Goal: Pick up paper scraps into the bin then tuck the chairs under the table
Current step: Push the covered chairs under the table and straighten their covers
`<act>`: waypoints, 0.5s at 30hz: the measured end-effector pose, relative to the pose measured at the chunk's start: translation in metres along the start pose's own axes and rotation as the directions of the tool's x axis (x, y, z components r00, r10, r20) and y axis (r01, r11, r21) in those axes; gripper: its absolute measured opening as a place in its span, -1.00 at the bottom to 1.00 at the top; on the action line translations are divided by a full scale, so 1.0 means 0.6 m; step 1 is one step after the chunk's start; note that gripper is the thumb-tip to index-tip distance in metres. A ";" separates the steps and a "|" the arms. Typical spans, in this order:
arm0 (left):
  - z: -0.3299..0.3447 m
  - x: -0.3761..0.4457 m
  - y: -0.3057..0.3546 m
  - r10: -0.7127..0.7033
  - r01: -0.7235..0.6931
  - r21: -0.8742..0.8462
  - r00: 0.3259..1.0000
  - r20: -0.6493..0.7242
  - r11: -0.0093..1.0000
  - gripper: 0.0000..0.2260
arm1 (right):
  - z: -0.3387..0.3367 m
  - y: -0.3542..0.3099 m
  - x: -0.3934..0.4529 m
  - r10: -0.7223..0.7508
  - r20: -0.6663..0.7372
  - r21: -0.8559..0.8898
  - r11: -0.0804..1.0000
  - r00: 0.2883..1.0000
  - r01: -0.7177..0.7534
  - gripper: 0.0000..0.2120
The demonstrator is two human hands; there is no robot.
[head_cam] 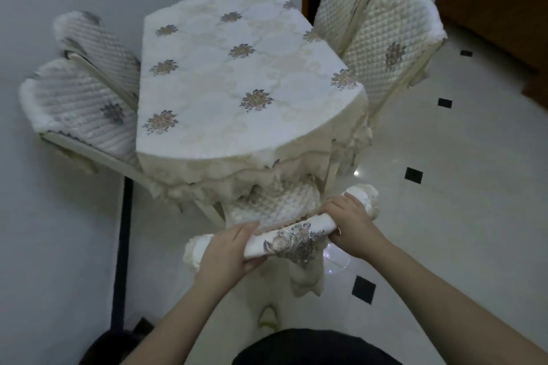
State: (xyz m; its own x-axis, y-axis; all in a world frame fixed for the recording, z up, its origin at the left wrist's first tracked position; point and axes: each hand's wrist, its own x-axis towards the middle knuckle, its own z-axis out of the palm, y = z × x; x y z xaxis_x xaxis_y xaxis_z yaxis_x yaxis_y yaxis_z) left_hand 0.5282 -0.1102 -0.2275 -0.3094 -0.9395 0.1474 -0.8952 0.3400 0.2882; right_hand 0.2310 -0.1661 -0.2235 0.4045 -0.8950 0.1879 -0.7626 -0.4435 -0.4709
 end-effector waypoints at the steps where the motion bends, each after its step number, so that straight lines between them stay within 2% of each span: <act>1: 0.001 -0.008 -0.006 -0.053 0.053 0.006 0.999 -0.011 0.999 -0.36 | 0.001 0.004 -0.001 -0.017 -0.002 0.010 1.000 1.000 0.017 -0.74; 3: 0.002 -0.019 -0.017 -0.143 0.143 0.018 0.990 -0.018 0.990 -0.34 | 0.002 0.014 0.000 -0.055 0.015 0.029 0.998 0.998 0.055 -0.74; 5: 0.004 -0.024 -0.017 -0.188 0.190 0.047 0.981 -0.040 0.981 -0.40 | 0.002 0.022 0.002 -0.086 0.037 0.048 0.995 0.996 0.084 -0.74; 9: 0.011 -0.013 0.001 -0.228 0.232 0.050 0.970 -0.082 0.971 -0.49 | -0.005 0.038 0.011 -0.110 0.061 0.046 0.993 0.992 0.107 -0.73; 15: 0.027 0.008 0.015 -0.250 0.255 0.066 0.966 -0.066 0.965 -0.50 | -0.020 0.064 0.028 -0.123 0.053 0.026 0.992 0.991 0.122 -0.74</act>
State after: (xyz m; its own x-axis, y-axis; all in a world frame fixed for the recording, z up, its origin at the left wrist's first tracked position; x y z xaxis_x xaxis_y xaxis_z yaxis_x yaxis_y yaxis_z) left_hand 0.5138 -0.1124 -0.2395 -0.0535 -0.9897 0.1329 -0.9637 0.0860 0.2527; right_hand 0.2025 -0.1989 -0.2278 0.5216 -0.8297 0.1989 -0.6942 -0.5482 -0.4664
